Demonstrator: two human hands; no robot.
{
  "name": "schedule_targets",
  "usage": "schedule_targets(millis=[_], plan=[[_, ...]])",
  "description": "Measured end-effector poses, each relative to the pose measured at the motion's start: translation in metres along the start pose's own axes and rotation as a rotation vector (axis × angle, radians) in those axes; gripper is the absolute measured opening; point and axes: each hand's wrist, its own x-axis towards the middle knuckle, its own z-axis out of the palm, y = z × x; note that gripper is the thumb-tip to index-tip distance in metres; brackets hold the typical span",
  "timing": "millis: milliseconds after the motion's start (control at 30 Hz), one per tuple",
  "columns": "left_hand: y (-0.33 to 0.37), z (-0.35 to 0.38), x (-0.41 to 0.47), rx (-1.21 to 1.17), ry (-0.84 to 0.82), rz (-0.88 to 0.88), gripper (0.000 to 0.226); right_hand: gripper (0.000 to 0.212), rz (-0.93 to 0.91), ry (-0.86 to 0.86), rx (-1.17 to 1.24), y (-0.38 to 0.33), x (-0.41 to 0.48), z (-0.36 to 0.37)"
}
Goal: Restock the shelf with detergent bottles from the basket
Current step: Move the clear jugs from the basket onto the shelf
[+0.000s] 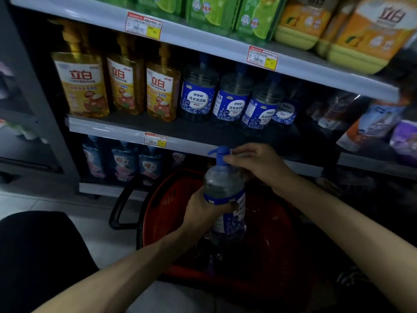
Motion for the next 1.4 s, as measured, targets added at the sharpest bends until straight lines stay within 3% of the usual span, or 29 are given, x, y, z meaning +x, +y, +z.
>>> schedule_targets(millis=[133,300,400,500,600,700,833,1133,1233,1400], plan=[[0.002,-0.004,-0.012,-0.134,-0.034,-0.080,0.049,0.028,0.057,0.009,0.033,0.036,-0.017,-0.007],[0.014,-0.011,-0.009,-0.122,-0.071,-0.087,0.050,0.063,0.230,-0.183,-0.074,0.098,-0.044,-0.010],[0.022,-0.010,-0.003,-0.116,-0.091,-0.083,0.061,0.086,0.349,-0.220,0.114,0.122,-0.052,-0.018],[0.028,-0.006,0.004,-0.104,-0.100,-0.062,0.077,0.080,0.299,-0.363,0.175,0.116,-0.052,-0.022],[0.037,-0.002,0.007,-0.122,-0.176,-0.032,0.074,0.068,0.217,-0.440,0.192,0.097,-0.050,-0.020],[0.048,0.000,0.008,-0.113,-0.271,-0.001,0.070,0.070,0.173,-0.498,0.291,0.093,-0.051,-0.019],[0.060,0.005,0.014,-0.071,-0.309,0.030,0.074,0.079,0.144,-0.424,0.412,0.103,-0.051,-0.011],[0.077,0.025,0.019,-0.004,-0.192,0.101,0.054,0.061,0.108,-0.274,0.657,0.103,-0.055,-0.001],[0.086,0.030,0.014,0.057,-0.217,0.167,0.042,0.059,0.094,-0.232,0.696,0.101,-0.057,-0.006],[0.098,0.034,0.005,0.187,-0.279,0.230,0.045,0.063,0.023,-0.162,0.705,0.101,-0.058,-0.025]])
